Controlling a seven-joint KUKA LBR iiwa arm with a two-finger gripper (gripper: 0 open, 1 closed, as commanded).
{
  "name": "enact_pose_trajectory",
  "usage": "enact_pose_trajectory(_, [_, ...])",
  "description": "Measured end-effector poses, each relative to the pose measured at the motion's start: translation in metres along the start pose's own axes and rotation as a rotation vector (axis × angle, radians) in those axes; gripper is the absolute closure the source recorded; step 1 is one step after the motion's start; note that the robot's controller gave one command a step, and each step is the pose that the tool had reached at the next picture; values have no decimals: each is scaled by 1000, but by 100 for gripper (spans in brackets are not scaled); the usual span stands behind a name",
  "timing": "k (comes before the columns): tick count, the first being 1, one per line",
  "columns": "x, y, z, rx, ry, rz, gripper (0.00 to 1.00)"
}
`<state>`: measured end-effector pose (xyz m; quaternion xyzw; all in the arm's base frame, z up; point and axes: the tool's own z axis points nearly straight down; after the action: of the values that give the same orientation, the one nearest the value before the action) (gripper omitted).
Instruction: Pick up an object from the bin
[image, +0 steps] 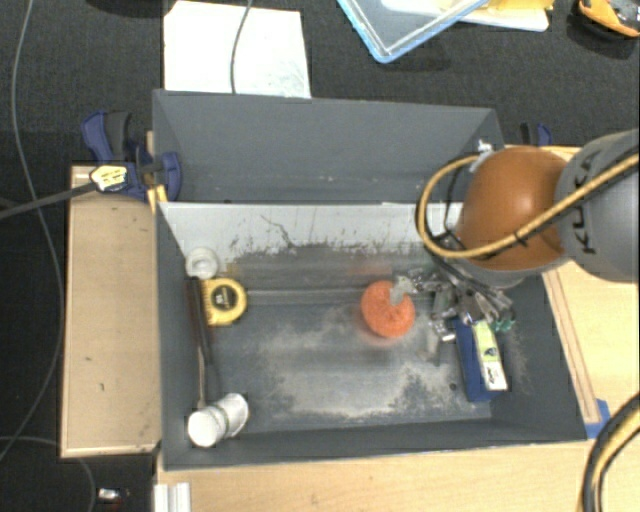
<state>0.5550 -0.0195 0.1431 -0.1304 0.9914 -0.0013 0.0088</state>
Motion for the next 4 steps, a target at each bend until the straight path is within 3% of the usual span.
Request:
enact_pose_trajectory(1, [-28,25,21,1,-5,-117,0])
enact_pose_trajectory(2, [-28,28,25,-1,-3,91,0])
enact_pose_trajectory(4, [-20,-7,34,-2,-4,196,0])
